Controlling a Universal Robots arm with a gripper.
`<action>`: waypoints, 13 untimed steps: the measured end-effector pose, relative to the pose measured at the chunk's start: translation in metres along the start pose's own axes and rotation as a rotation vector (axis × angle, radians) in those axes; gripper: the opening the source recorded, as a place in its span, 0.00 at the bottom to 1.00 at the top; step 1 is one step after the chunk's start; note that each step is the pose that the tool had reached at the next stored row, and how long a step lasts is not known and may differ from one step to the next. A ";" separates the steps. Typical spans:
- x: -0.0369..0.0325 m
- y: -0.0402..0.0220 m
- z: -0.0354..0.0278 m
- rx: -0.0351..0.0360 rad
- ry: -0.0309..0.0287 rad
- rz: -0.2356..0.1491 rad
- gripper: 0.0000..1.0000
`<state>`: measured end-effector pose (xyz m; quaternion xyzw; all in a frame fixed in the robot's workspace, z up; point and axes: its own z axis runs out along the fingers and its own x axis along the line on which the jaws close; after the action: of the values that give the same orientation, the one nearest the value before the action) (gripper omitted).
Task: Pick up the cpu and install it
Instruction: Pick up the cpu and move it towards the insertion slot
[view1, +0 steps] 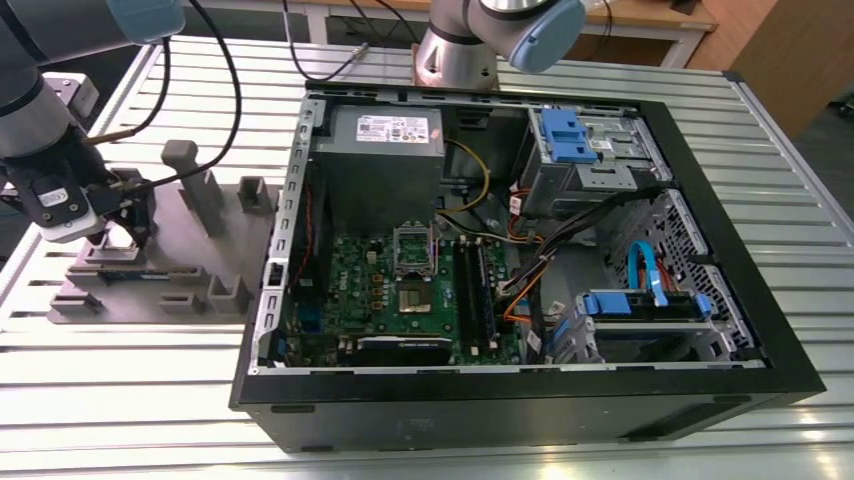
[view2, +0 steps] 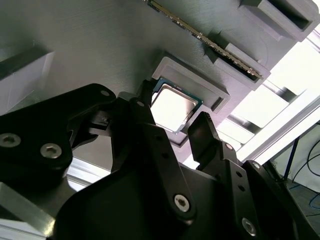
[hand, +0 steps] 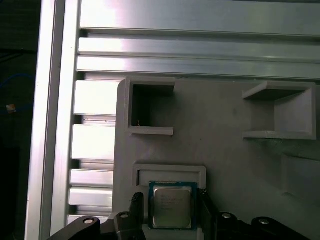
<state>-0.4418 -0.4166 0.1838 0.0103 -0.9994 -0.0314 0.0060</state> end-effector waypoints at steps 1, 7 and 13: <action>0.0000 0.0000 0.0000 0.0000 0.0000 0.000 0.56; 0.0000 0.0000 0.0000 0.0000 0.0000 0.000 0.47; -0.0001 0.0000 -0.0001 0.0000 0.0001 0.000 0.47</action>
<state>-0.4416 -0.4166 0.1840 0.0102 -0.9994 -0.0314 0.0060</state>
